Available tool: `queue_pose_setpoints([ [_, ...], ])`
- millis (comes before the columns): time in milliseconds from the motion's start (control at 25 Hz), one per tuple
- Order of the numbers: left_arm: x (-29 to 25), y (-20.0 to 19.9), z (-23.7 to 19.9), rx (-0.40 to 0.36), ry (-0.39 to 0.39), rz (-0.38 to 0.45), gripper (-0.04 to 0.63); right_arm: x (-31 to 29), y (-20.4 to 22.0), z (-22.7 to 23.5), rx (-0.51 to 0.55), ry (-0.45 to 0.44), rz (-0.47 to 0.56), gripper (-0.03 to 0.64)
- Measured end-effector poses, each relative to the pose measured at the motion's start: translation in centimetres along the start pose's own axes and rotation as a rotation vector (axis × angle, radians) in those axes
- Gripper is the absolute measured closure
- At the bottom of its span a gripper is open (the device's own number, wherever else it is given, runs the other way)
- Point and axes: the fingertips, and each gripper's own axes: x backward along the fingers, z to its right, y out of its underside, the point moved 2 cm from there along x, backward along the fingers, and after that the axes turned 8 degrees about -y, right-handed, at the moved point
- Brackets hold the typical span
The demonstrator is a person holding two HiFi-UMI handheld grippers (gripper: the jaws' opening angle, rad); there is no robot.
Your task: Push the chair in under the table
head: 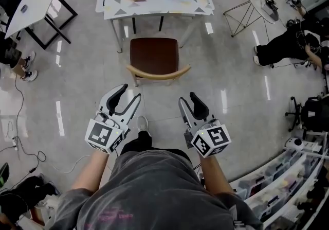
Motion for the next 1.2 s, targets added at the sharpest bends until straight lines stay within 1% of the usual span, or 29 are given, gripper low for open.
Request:
queue_pose_setpoints([
  [240,-1.4,0.6,-2.5,0.021,0.007,-0.01,0.398,-2.0,-0.3,0.6,0.006,0.028,-0.012,0.468],
  [560,-3.1,2.3,-3.3,0.0,0.003,-0.05,0.364,-3.1,1.3,3.0,0.019,0.056,-0.041,0.468],
  [840,-5.5,5.3,-3.9,-0.016,0.0,-0.107,0.334,-4.7,3.5,6.1,-0.003,0.06,-0.073,0.468],
  [1040,-7.6,7.3,-4.9,-0.011,-0.042,-0.14,0.333,-6.0,5.0,9.0,-0.038,0.056,-0.089,0.467],
  [1160,-8.2,9.3,-5.7,-0.009,-0.052,-0.174,0.333,-6.9,6.6,10.6,-0.053,0.056,-0.113,0.466],
  [1200,-8.5,10.1,-5.9,-0.013,-0.054,-0.187,0.333,-7.2,7.2,11.1,-0.055,0.057,-0.123,0.456],
])
